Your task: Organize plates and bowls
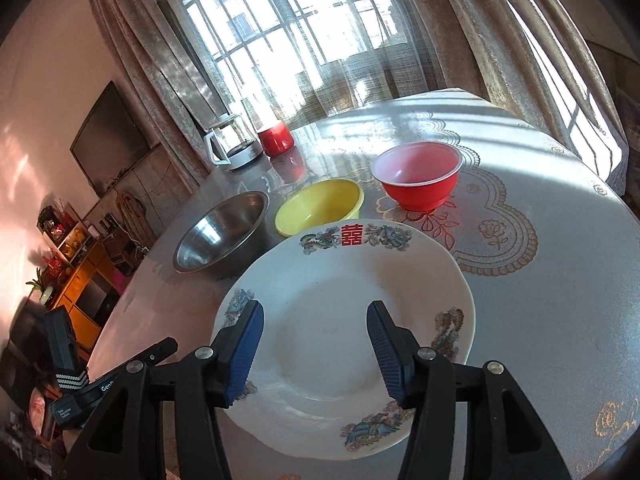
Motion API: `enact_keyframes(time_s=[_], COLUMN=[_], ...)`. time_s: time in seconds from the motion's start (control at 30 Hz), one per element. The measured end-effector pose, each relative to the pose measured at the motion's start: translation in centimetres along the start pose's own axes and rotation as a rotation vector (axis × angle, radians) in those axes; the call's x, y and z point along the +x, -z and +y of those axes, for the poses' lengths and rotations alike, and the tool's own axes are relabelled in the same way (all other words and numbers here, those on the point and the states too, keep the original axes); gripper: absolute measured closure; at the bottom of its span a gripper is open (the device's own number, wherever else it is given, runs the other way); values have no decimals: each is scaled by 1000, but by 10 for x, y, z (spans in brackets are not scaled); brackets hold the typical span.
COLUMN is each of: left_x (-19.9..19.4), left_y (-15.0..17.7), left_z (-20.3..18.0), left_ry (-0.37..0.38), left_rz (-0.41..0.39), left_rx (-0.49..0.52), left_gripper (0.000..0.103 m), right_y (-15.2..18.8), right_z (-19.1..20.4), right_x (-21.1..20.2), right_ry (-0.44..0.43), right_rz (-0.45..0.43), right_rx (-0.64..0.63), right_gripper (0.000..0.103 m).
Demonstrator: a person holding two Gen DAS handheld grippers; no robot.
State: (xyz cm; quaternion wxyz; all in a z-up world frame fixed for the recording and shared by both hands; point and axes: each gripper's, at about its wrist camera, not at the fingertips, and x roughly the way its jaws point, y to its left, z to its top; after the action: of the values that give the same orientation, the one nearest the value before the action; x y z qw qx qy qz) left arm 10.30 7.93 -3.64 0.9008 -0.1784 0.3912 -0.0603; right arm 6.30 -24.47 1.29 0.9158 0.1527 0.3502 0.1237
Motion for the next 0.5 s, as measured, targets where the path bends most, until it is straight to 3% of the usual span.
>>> enact_keyframes(time_s=[0.13, 0.43, 0.5], left_x=[-1, 2, 2], left_y=[-6, -40, -49], left_z=[5, 24, 28], left_ry=[32, -21, 16], left_rz=[12, 6, -1], left_rx=[0, -46, -61], left_gripper=[43, 44, 45], right_y=[-6, -38, -46], right_z=[18, 60, 65], right_x=[15, 54, 67], right_ry=[-60, -177, -193], right_rz=[40, 121, 138], right_rx=[-29, -84, -69], right_gripper=[45, 44, 44])
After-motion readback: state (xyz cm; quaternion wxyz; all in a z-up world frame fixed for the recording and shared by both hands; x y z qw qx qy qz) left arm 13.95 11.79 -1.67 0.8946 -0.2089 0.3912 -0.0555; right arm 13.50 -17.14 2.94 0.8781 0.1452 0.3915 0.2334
